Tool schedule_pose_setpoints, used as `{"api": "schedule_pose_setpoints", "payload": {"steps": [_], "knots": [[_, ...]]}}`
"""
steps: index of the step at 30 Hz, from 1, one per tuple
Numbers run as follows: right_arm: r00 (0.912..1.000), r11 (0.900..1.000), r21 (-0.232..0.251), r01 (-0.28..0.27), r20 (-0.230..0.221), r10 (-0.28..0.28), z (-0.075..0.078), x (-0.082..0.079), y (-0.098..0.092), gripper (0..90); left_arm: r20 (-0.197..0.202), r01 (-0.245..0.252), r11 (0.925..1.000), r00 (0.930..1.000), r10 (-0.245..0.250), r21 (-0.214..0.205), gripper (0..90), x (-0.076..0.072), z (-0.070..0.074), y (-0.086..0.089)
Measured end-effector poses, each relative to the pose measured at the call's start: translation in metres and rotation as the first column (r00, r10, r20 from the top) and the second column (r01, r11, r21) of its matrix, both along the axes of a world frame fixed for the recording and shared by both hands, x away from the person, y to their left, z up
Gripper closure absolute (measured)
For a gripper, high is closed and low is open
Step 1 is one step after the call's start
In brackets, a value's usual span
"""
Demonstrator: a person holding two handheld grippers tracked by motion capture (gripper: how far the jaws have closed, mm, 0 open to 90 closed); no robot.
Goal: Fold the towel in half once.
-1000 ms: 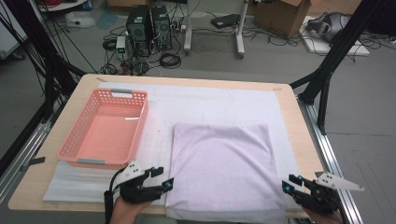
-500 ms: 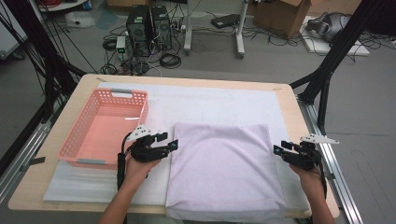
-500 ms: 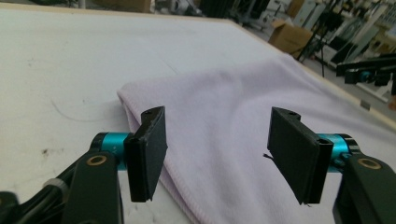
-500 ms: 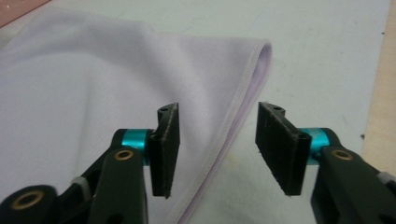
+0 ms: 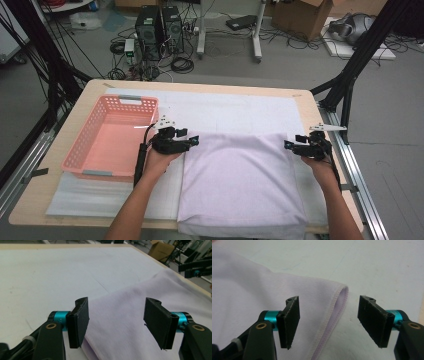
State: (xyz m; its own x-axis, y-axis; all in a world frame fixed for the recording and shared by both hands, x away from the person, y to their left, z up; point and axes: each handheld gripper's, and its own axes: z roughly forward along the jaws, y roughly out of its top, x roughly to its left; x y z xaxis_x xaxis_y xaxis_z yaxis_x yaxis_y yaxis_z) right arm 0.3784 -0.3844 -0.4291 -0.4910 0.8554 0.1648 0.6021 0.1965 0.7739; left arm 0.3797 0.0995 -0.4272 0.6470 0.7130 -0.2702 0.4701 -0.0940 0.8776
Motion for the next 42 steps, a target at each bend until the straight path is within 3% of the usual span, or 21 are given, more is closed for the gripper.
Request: {"api": "schedule_pose_setpoints", "payload": {"steps": [9,13,15,18,19,21,22,23,25,27,30,33,37,42], "knots": [[0.9993,0.9995,0.011,0.029,-0.023,-0.029,-0.017,0.026,0.002,33.0,-0.06,-0.102,0.9926,0.9925,0.106,0.066,33.9,0.023,-0.014,-0.002],[0.9995,0.9995,-0.018,0.025,-0.017,-0.025,-0.022,0.033,0.01,42.4,-0.135,-0.107,0.9869,0.9832,0.123,0.121,35.2,0.029,-0.027,-0.005],[0.9995,0.9993,-0.029,0.024,-0.02,-0.025,-0.021,0.033,0.012,52.0,-0.125,-0.103,0.9877,0.9852,0.118,0.118,38.4,0.029,-0.026,-0.006],[0.9995,0.9977,-0.062,-0.026,-0.019,0.025,-0.019,0.031,0.016,70.5,-0.101,-0.063,0.986,0.9917,0.079,0.155,49.0,0.027,-0.026,-0.011],[0.9985,0.996,-0.072,-0.052,-0.023,0.05,-0.018,0.03,0.017,79.4,-0.087,-0.043,0.9827,0.9944,0.06,0.18,56.5,0.025,-0.025,-0.014],[0.9969,0.9915,-0.104,-0.079,-0.019,0.077,-0.014,0.027,0.018,85.4,-0.081,-0.032,0.978,0.9955,0.049,0.206,81.0,0.022,-0.024,-0.019],[0.9973,0.9911,-0.111,-0.073,-0.007,0.073,-0.012,0.026,0.017,86.0,-0.08,-0.048,0.9768,0.9946,0.066,0.209,83.0,0.022,-0.022,-0.019],[0.9982,0.9922,-0.111,-0.057,0.01,0.059,-0.009,0.025,0.015,86.4,-0.064,-0.065,0.9761,0.9948,0.08,0.208,83.7,0.021,-0.02,-0.017],[0.9981,0.9953,-0.097,-0.008,0.06,0.014,-0.002,0.021,0.009,86.6,-0.04,-0.103,0.9824,0.9931,0.11,0.156,84.1,0.021,-0.014,-0.011],[0.9935,0.9947,-0.101,0.015,0.114,-0.004,0.005,0.019,0.007,86.6,0.018,-0.137,0.9839,0.9906,0.136,0.114,84.3,0.02,-0.008,-0.009],[0.9832,0.9915,-0.122,0.046,0.181,-0.024,0.008,0.018,0.011,86.5,0.059,-0.151,0.9825,0.9876,0.145,0.109,84.3,0.025,0.001,-0.01],[0.979,0.9916,-0.101,0.081,0.195,-0.06,0.006,0.021,0.01,86.5,0.098,-0.162,0.9821,0.9835,0.152,0.097,84.3,0.032,0.007,-0.013],[0.9731,0.9894,-0.081,0.12,0.207,-0.101,0.008,0.027,0.01,86.4,0.093,-0.185,0.9778,0.9801,0.176,0.099,84.3,0.045,0.01,-0.017],[0.9622,0.9856,-0.076,0.151,0.24,-0.129,0.021,0.04,0.015,86.4,0.085,-0.234,0.9713,0.9694,0.23,0.042,84.3,0.06,0.016,-0.014]]}}
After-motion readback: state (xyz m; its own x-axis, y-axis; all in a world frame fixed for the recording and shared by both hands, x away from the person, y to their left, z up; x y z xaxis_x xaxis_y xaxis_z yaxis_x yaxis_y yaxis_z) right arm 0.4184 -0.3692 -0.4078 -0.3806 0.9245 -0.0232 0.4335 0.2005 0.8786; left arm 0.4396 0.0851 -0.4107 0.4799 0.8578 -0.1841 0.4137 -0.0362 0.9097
